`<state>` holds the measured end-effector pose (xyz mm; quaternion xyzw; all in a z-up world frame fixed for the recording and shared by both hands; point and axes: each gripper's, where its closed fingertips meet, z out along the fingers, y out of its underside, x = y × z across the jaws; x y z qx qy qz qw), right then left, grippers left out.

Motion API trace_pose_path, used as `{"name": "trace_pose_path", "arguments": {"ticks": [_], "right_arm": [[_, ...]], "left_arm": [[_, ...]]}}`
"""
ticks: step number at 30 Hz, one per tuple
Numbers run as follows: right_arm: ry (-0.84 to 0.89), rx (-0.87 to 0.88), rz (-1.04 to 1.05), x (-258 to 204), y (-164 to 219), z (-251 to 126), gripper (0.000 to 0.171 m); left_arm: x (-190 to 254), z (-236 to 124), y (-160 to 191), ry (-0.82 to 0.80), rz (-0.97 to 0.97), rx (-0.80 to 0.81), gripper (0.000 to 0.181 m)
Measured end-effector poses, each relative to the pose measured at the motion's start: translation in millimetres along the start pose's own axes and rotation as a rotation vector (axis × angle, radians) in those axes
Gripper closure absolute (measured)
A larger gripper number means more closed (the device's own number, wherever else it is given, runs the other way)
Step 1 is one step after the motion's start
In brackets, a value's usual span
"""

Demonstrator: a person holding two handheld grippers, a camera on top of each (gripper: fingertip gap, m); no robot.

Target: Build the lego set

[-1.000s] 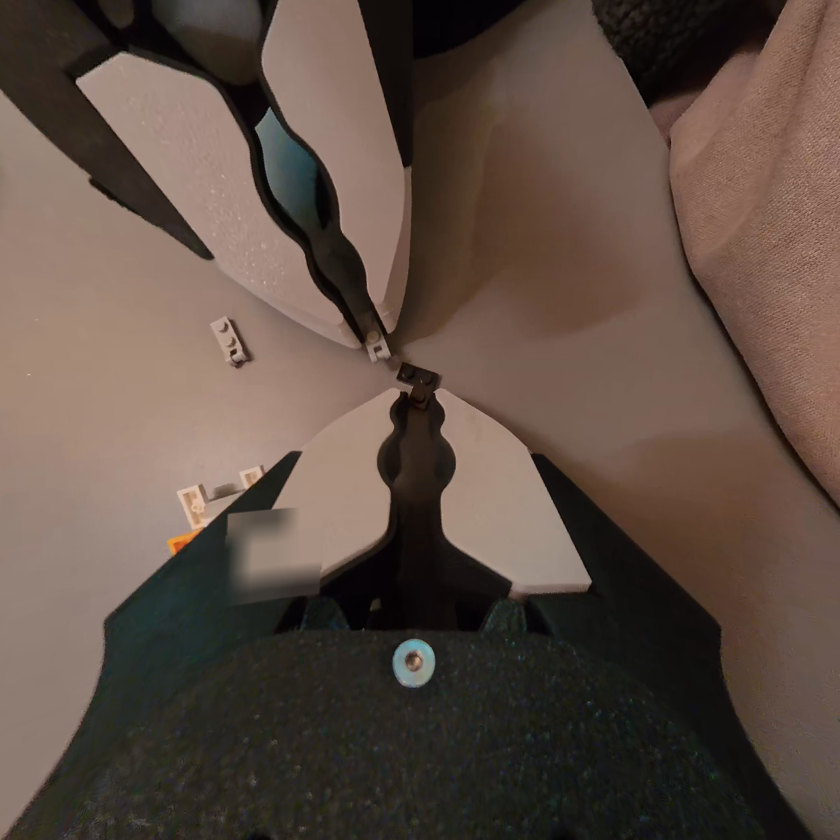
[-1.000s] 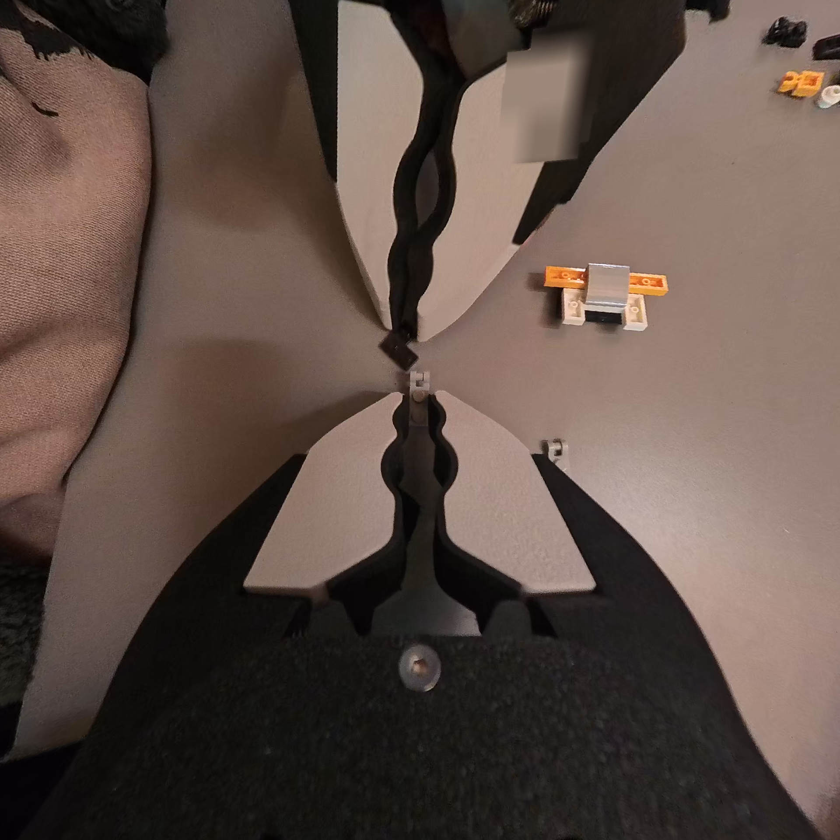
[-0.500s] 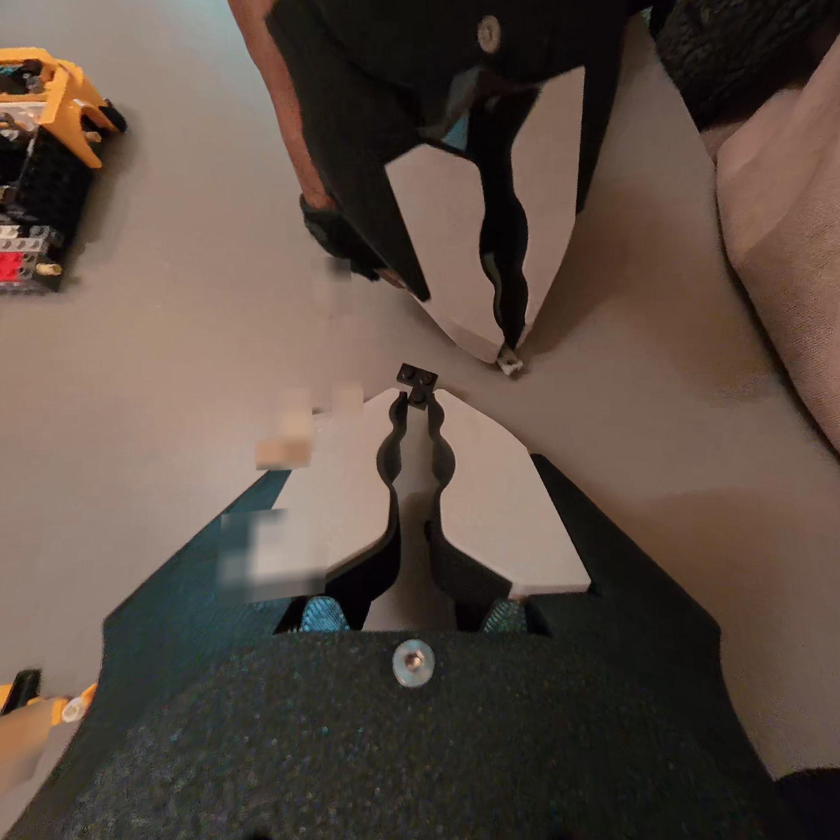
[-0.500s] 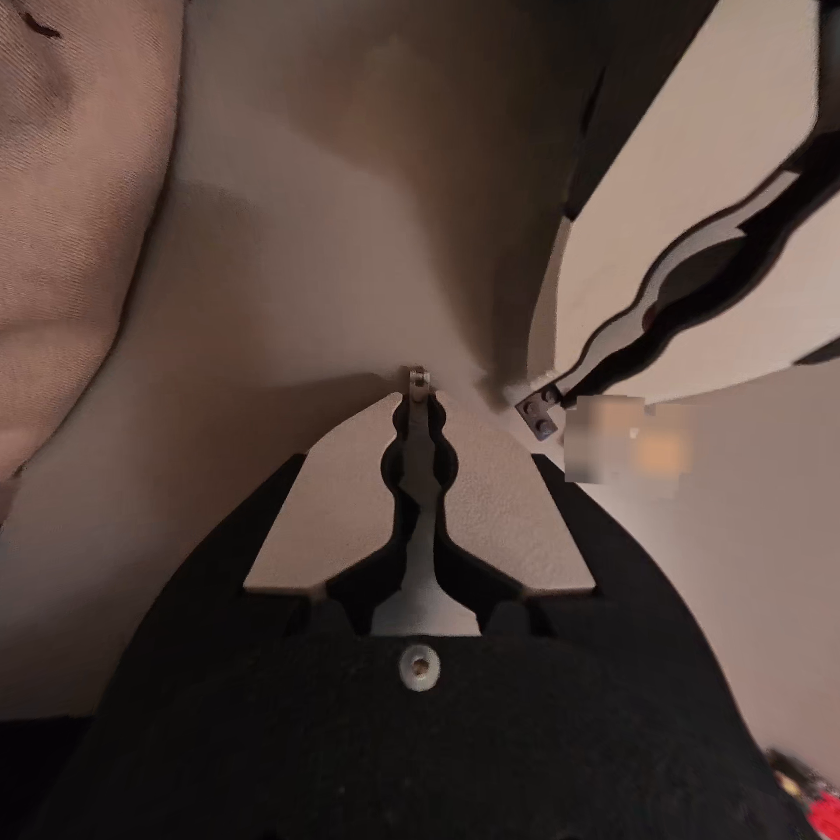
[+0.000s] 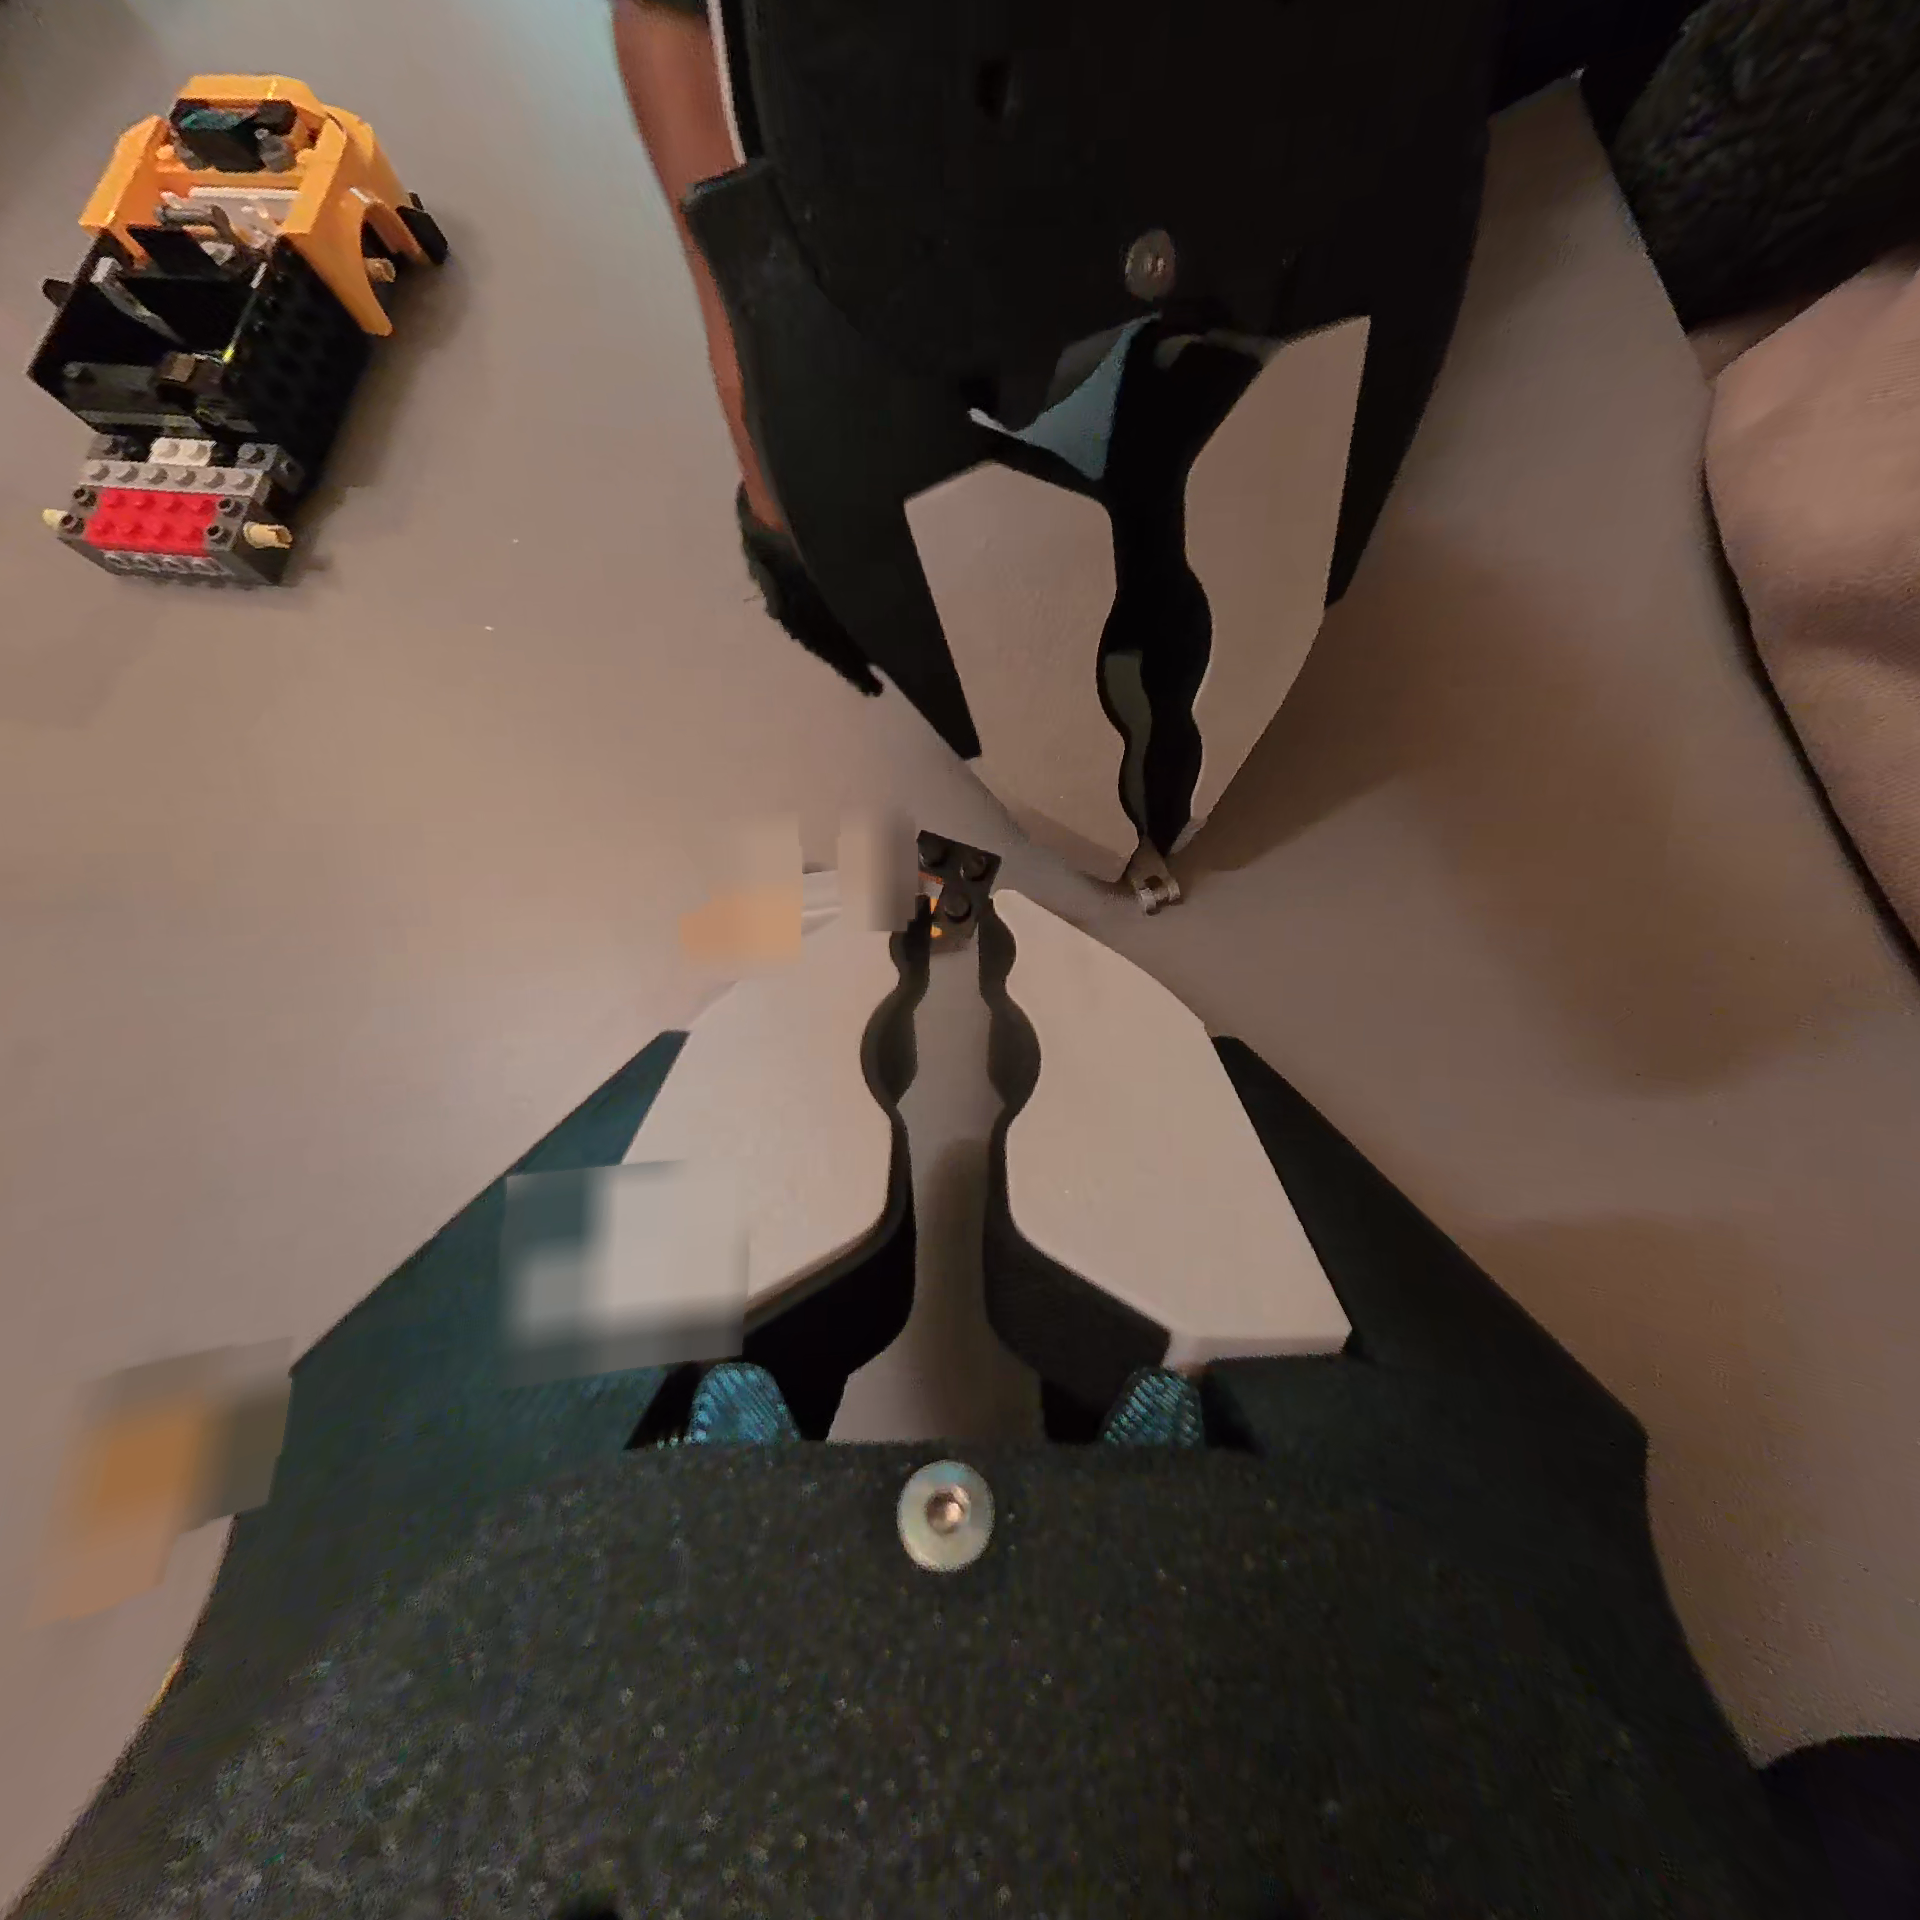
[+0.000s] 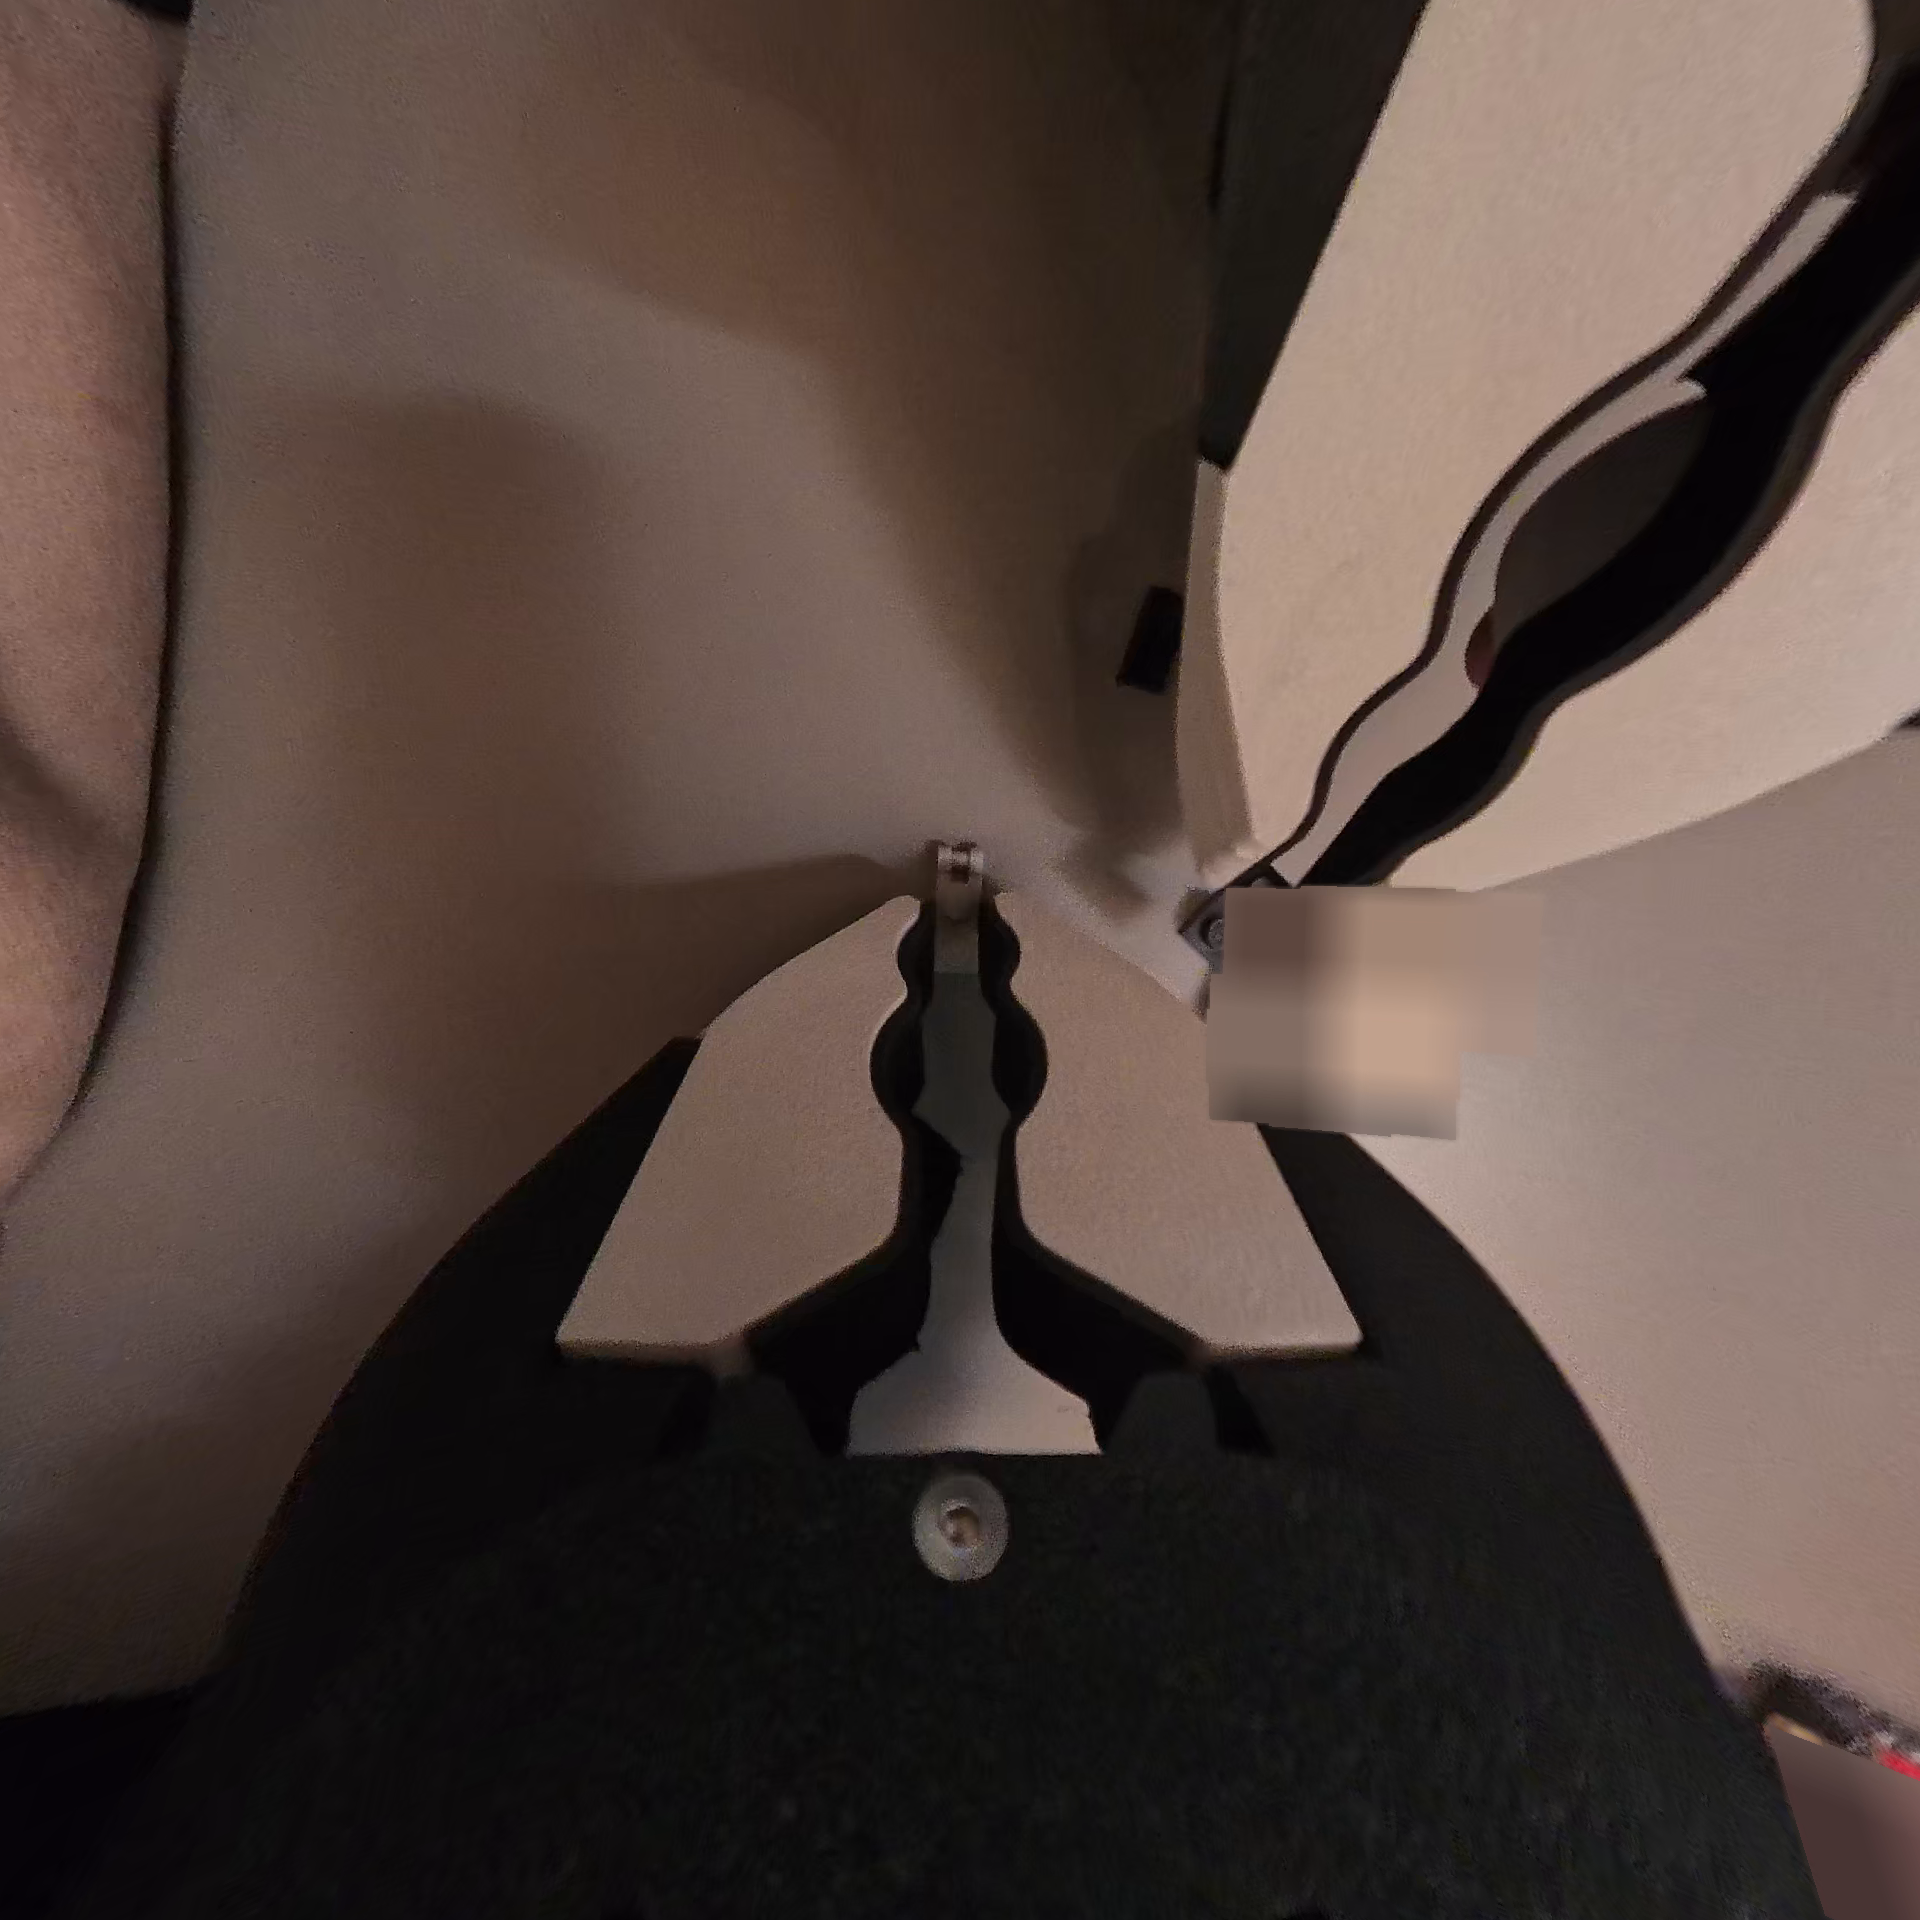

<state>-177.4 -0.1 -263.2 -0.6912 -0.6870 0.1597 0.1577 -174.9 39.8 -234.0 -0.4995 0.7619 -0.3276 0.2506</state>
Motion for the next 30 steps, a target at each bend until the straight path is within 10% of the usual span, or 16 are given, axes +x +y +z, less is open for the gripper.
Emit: {"name": "trace_pose_path", "arguments": {"ticks": [30], "right_arm": [[0.112,0.065,-0.038,3.2,-0.5,-22.6,0.146]], "left_arm": [[1.5,4.1,0.3,0.011,-0.03,0.021,0.173]]}}
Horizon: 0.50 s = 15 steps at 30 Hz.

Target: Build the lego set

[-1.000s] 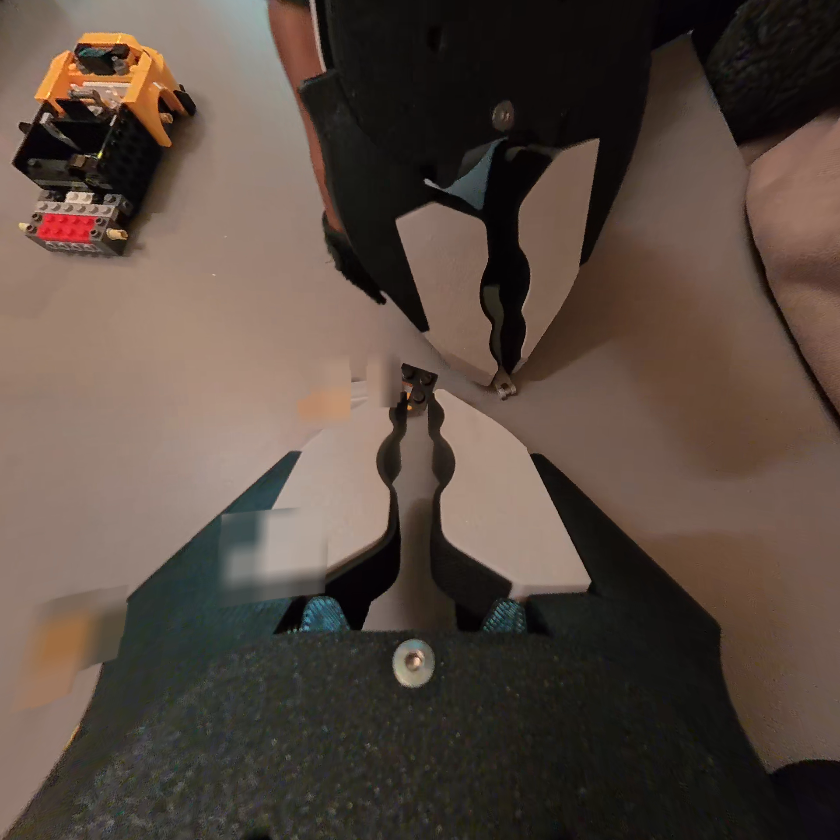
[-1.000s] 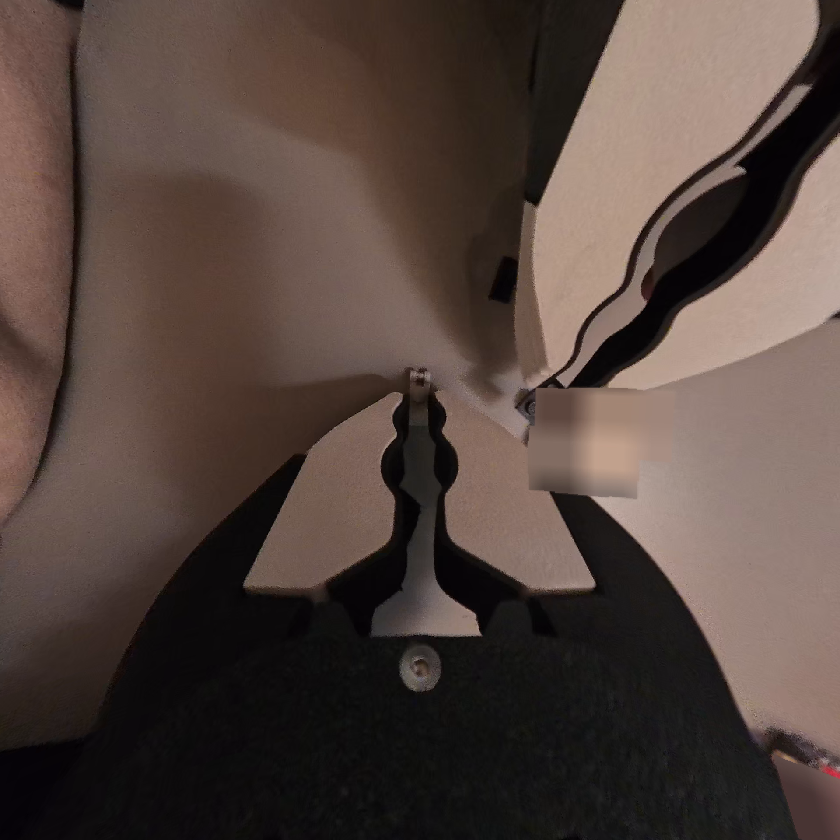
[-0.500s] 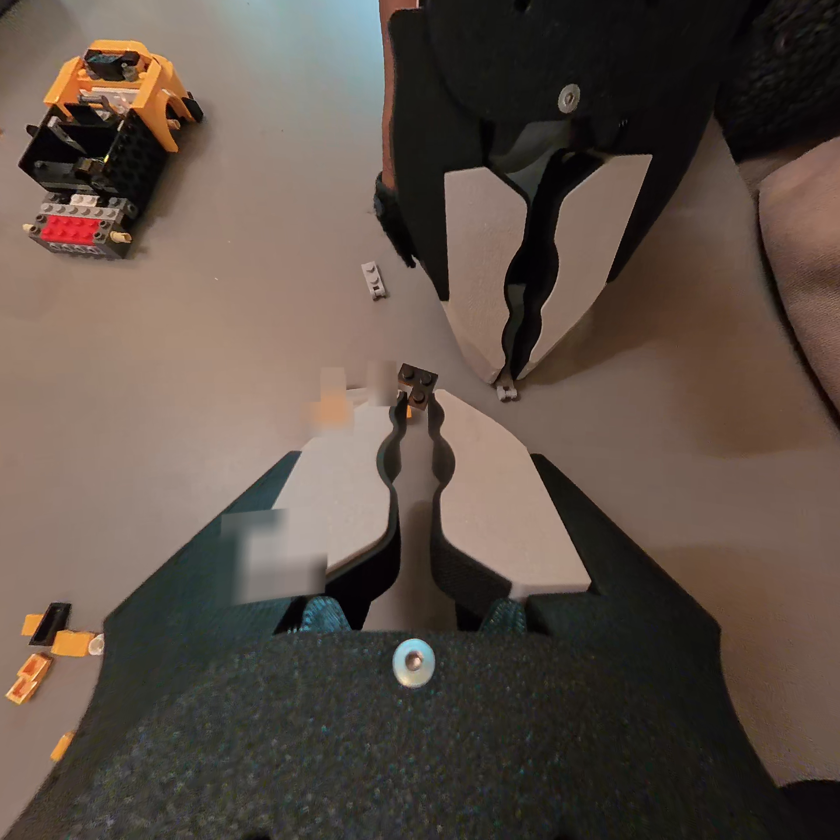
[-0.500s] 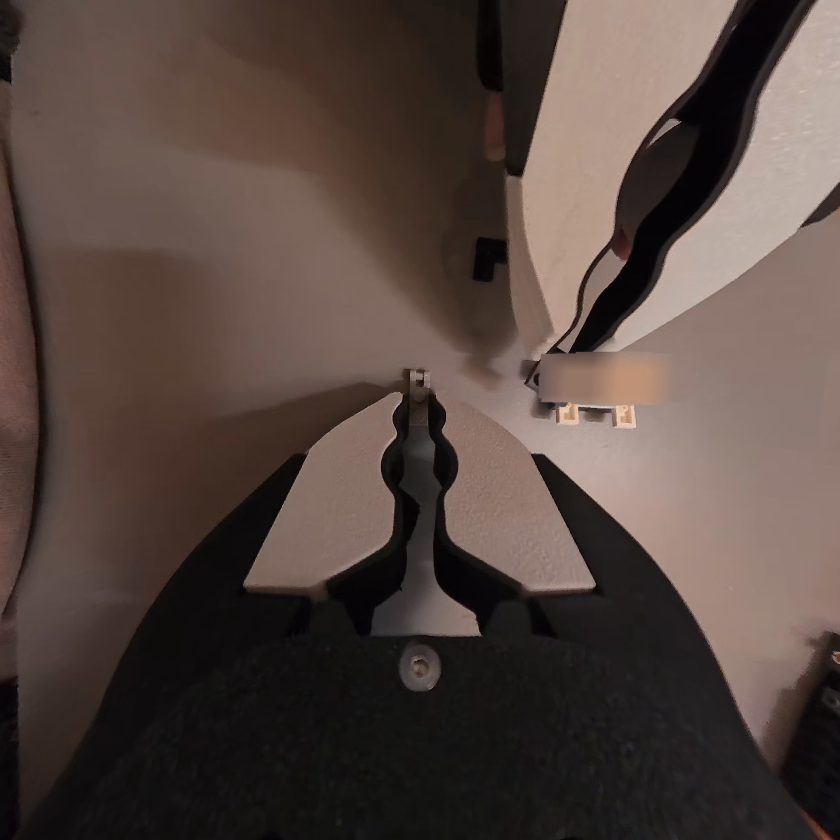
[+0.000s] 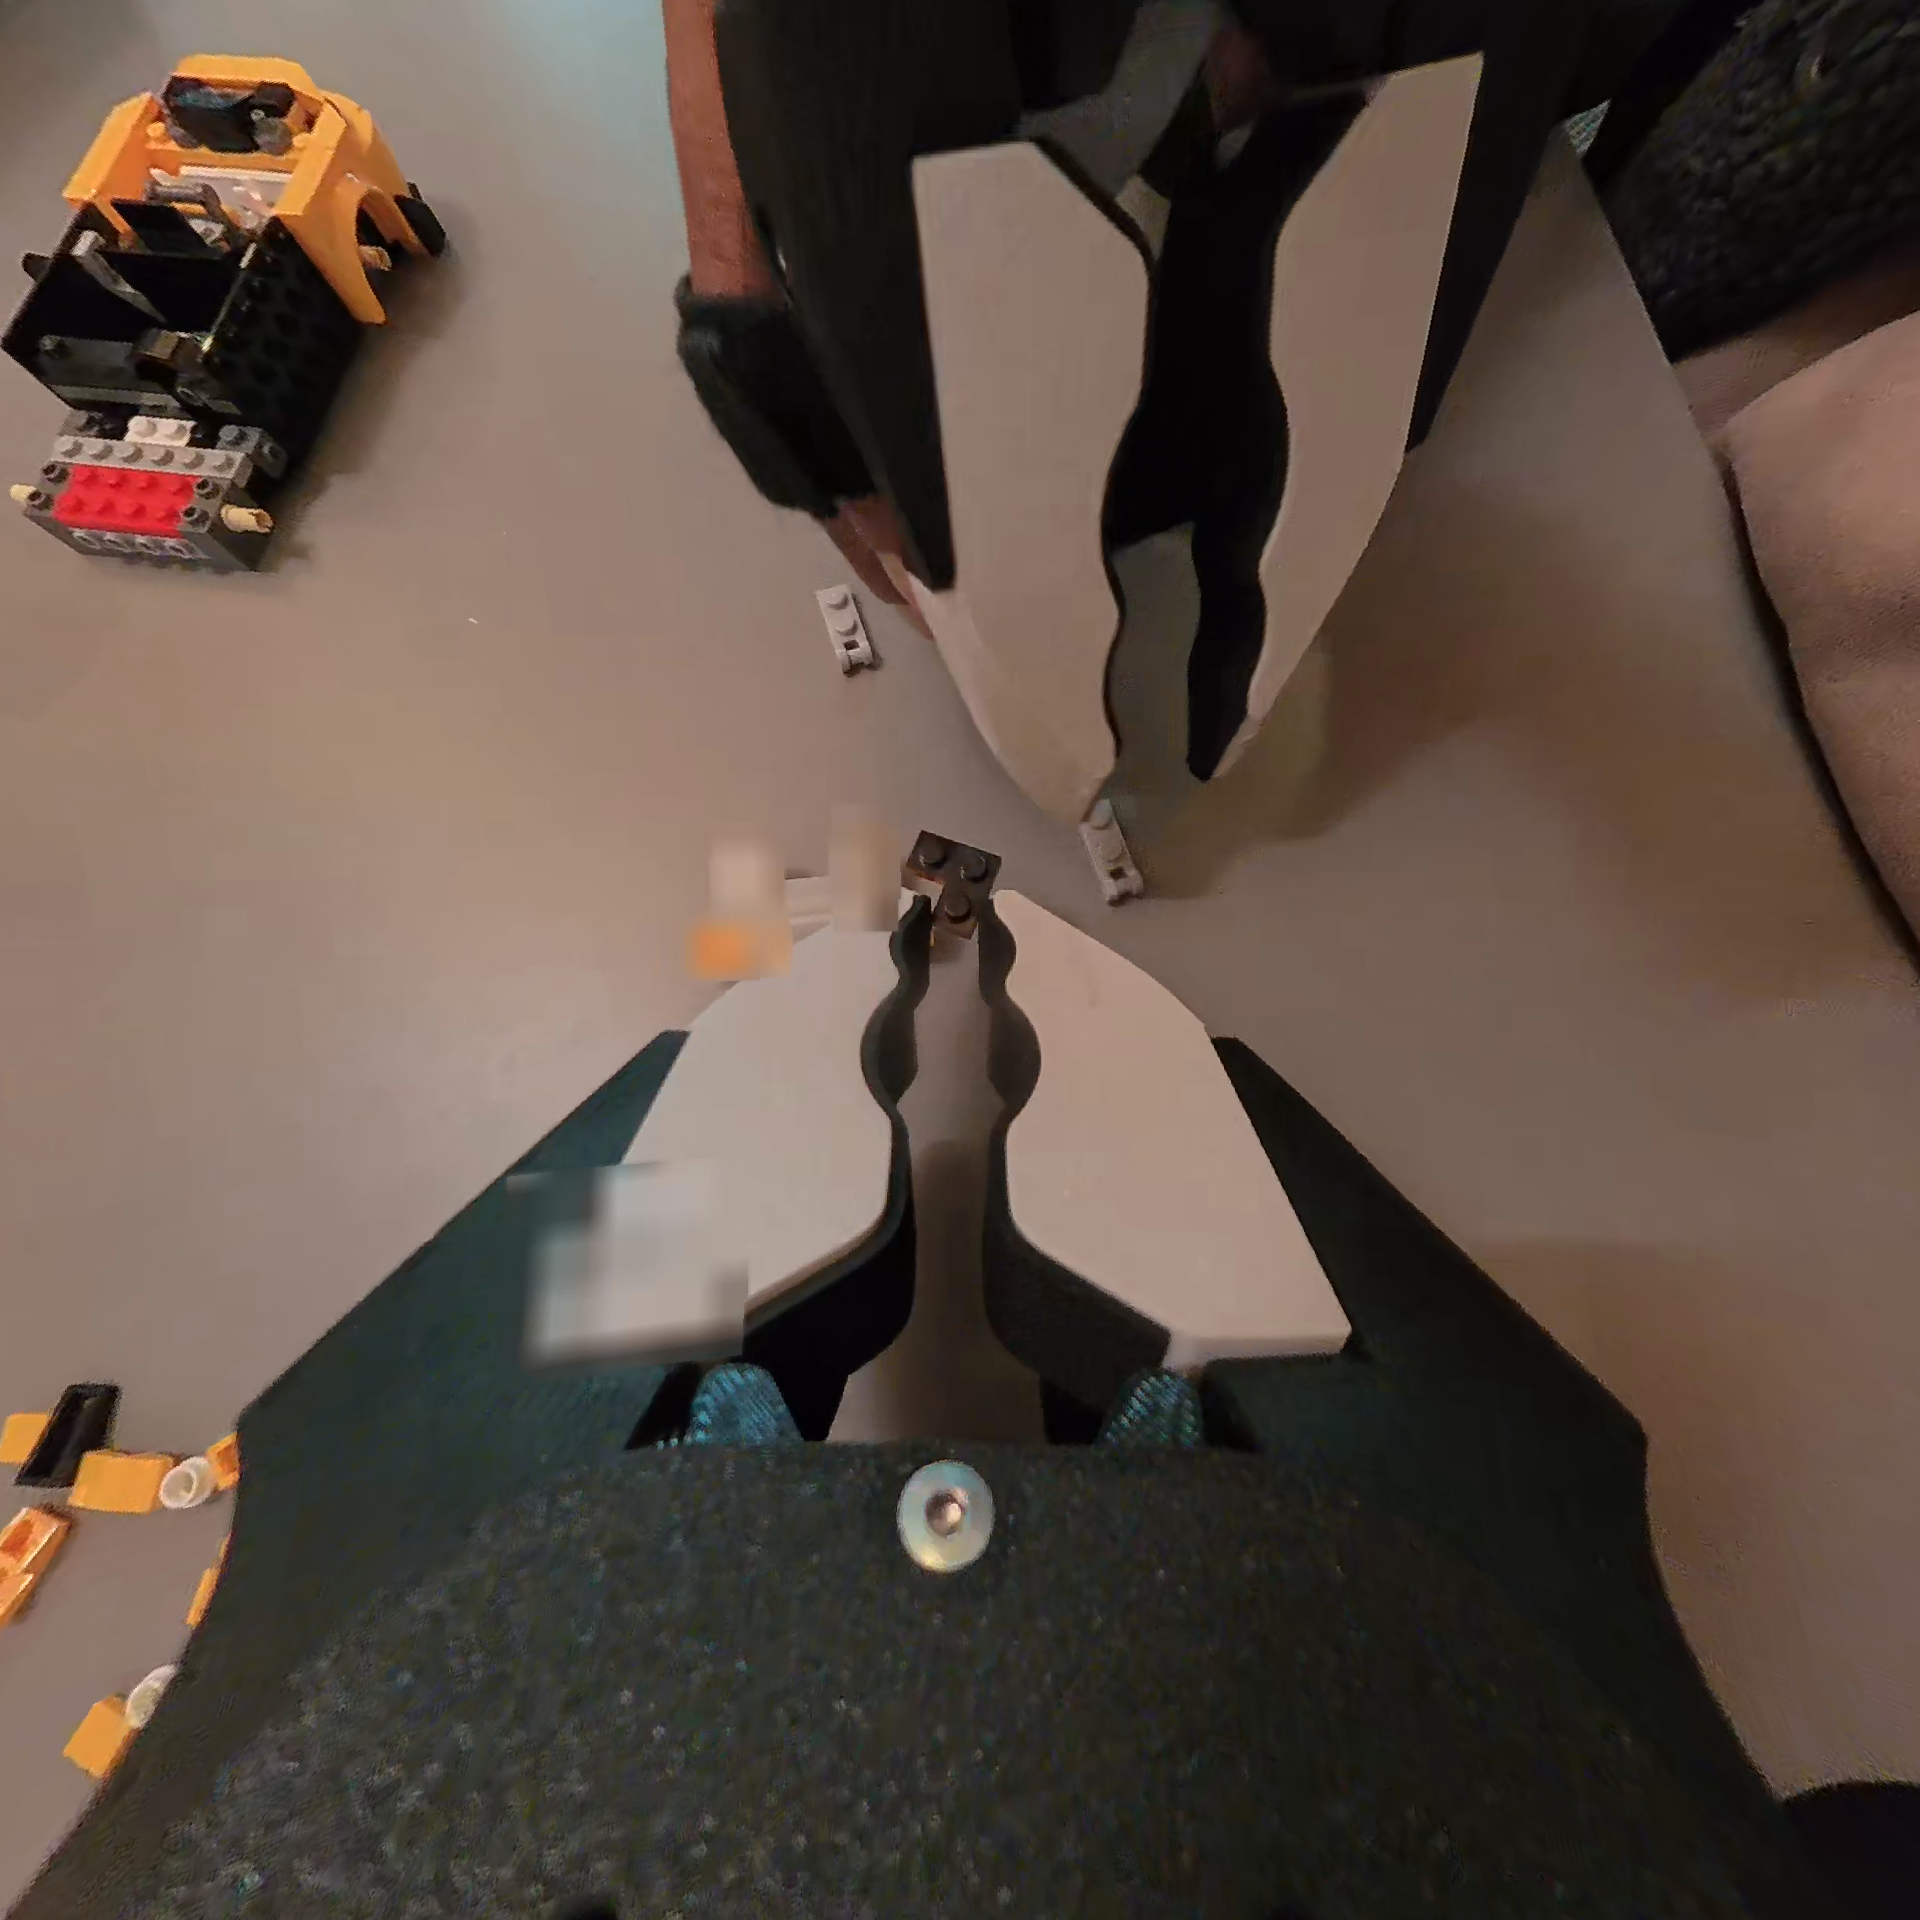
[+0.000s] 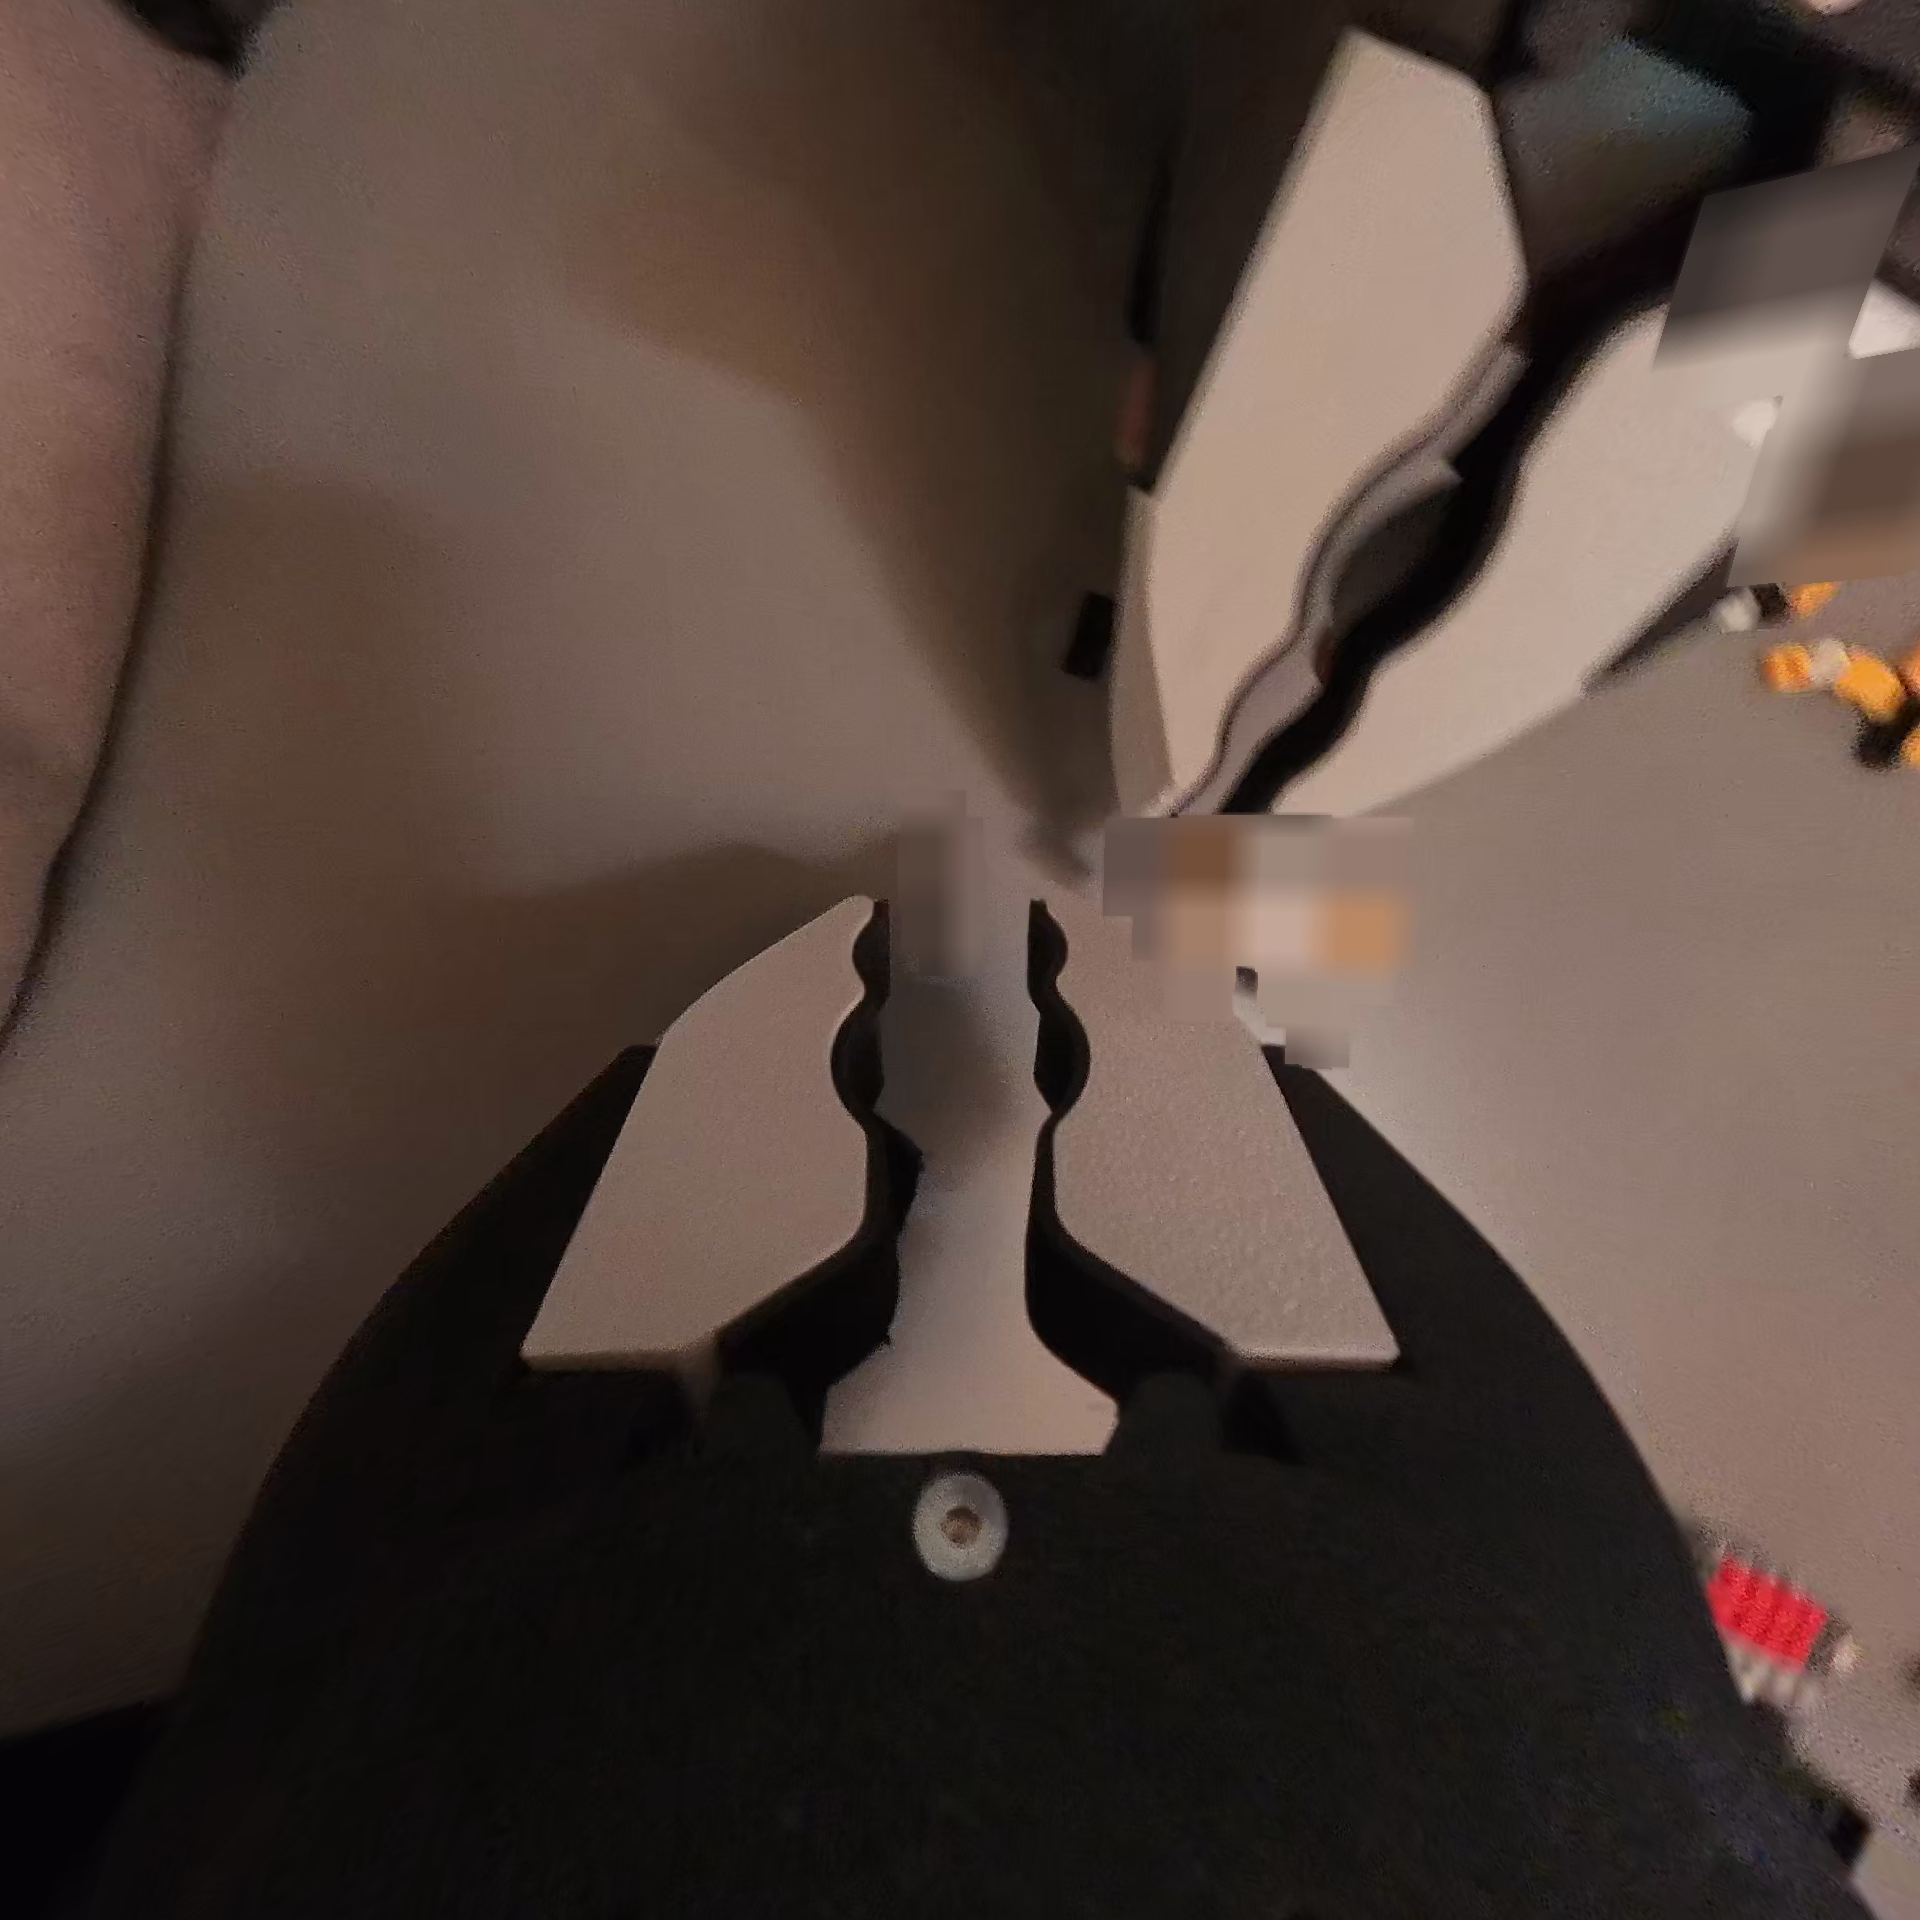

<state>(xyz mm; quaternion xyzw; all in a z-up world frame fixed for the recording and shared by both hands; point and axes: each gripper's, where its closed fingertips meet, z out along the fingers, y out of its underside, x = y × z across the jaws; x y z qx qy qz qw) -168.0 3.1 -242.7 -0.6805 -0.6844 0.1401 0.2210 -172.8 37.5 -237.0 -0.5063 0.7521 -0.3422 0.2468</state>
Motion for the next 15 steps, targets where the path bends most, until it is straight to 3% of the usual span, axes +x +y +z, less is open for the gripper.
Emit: {"name": "trace_pose_path", "arguments": {"ticks": [7,15], "right_arm": [[0.1,0.098,0.527,-8.6,9.0,-4.5,0.146],[0.156,0.14,0.747,-25.7,0.6,9.4,0.148]], "left_arm": [[-3.8,-1.3,0.1,-0.017,-0.011,0.004,0.174],[-3.3,-2.7,-1.8,-0.016,-0.009,0.011,0.173]]}}
